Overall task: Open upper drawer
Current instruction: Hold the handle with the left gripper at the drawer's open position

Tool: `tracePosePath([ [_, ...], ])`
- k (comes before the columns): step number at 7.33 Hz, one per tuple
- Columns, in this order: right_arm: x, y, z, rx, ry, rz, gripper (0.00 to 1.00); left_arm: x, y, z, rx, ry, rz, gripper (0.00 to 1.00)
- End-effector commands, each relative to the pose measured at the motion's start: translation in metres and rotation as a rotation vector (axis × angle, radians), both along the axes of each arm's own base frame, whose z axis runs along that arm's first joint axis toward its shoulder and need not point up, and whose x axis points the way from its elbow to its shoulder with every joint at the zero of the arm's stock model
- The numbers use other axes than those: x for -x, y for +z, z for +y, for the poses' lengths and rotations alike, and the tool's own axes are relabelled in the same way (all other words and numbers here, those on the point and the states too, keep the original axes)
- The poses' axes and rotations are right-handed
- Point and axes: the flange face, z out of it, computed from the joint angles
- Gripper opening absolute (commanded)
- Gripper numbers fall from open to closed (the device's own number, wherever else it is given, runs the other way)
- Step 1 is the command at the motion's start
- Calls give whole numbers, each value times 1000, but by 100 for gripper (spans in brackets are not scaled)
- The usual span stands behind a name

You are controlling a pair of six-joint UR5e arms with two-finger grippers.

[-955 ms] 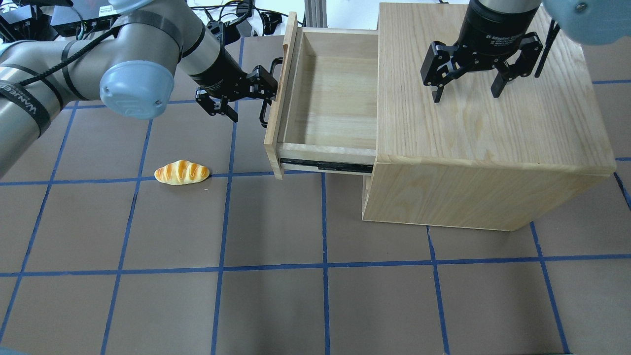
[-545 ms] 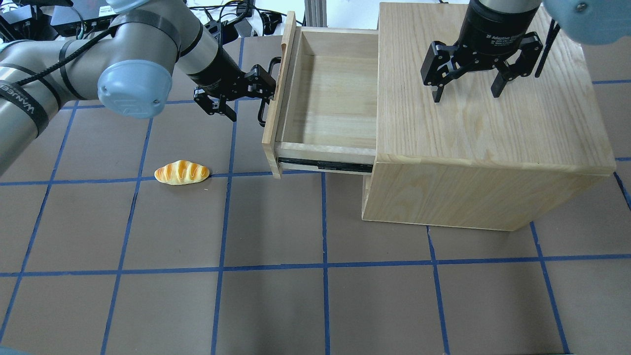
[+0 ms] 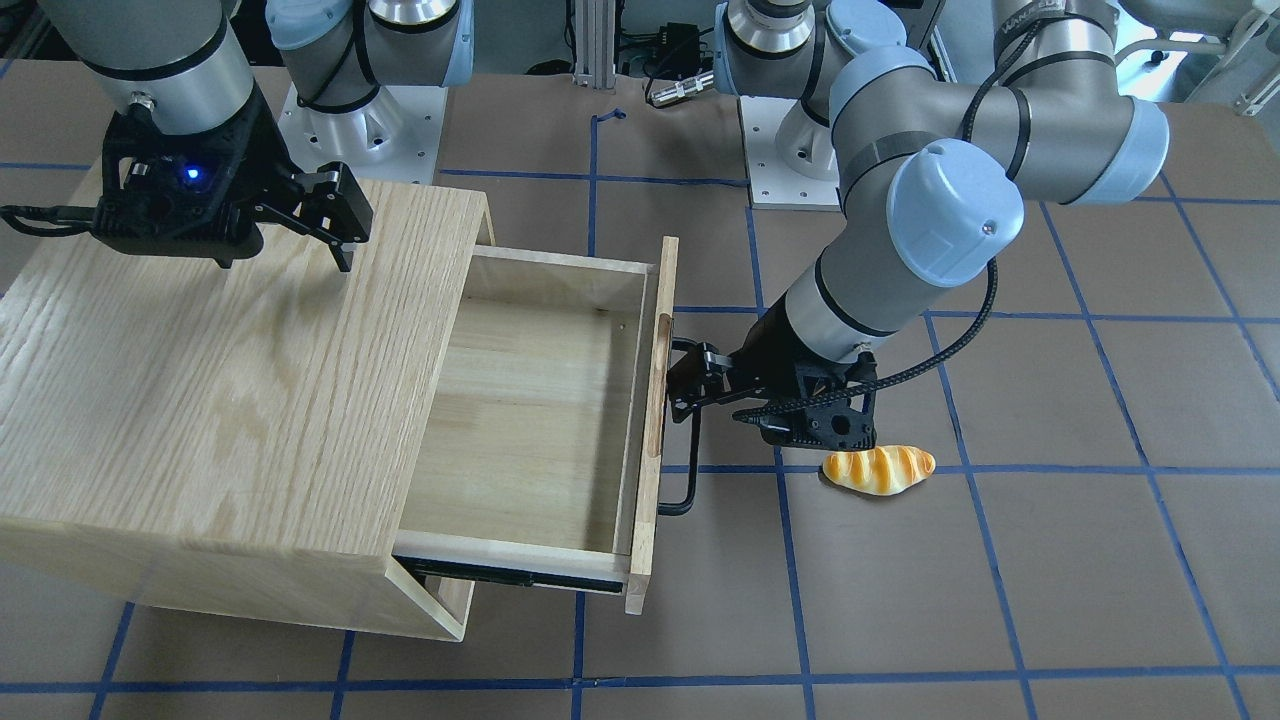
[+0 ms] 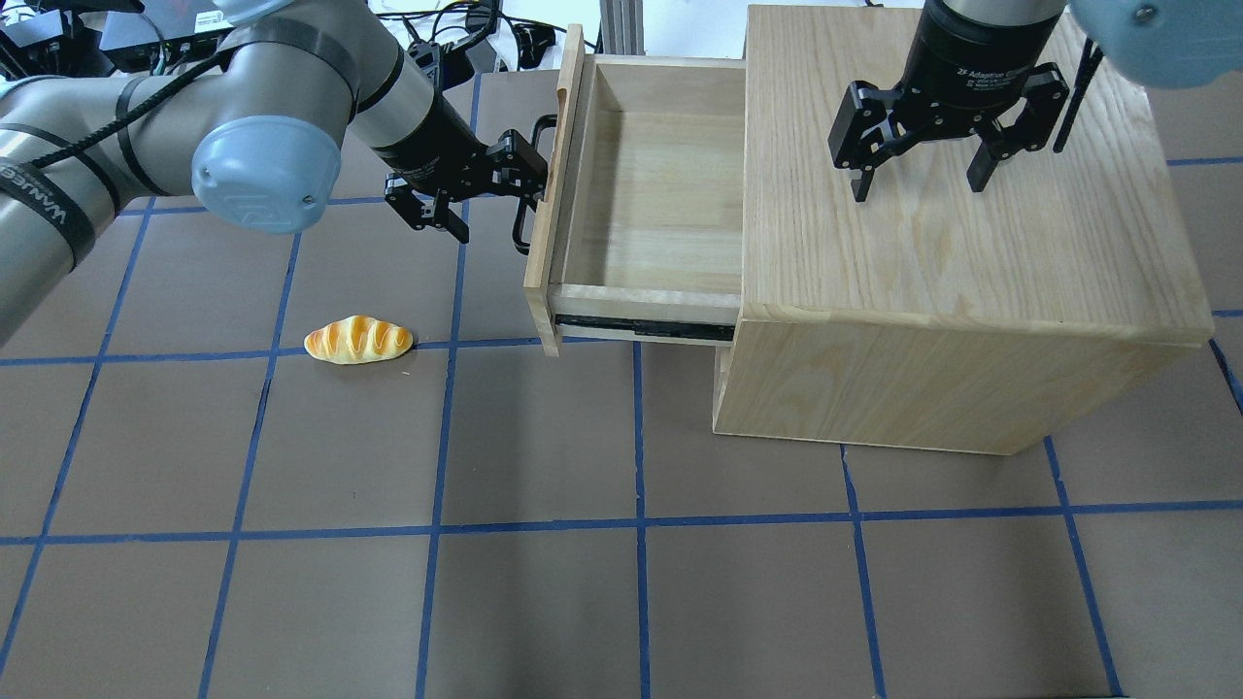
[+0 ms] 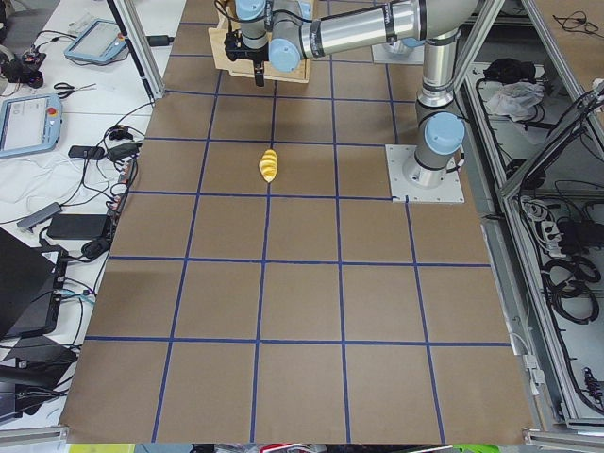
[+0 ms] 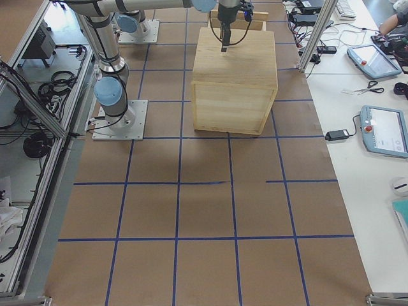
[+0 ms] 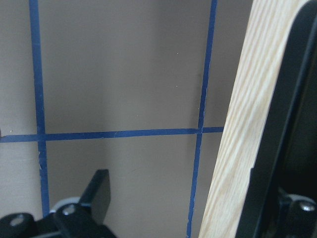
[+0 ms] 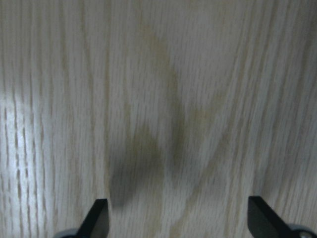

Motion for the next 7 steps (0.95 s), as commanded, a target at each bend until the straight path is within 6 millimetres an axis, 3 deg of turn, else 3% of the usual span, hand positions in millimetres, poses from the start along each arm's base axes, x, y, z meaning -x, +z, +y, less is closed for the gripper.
tracePosePath([
  [1, 0, 0, 0, 0, 0, 0, 100, -5, -2, 0, -11, 5, -5, 100],
  [7, 1, 0, 0, 0, -2, 0, 100, 2, -2, 7, -59, -6, 5, 100],
])
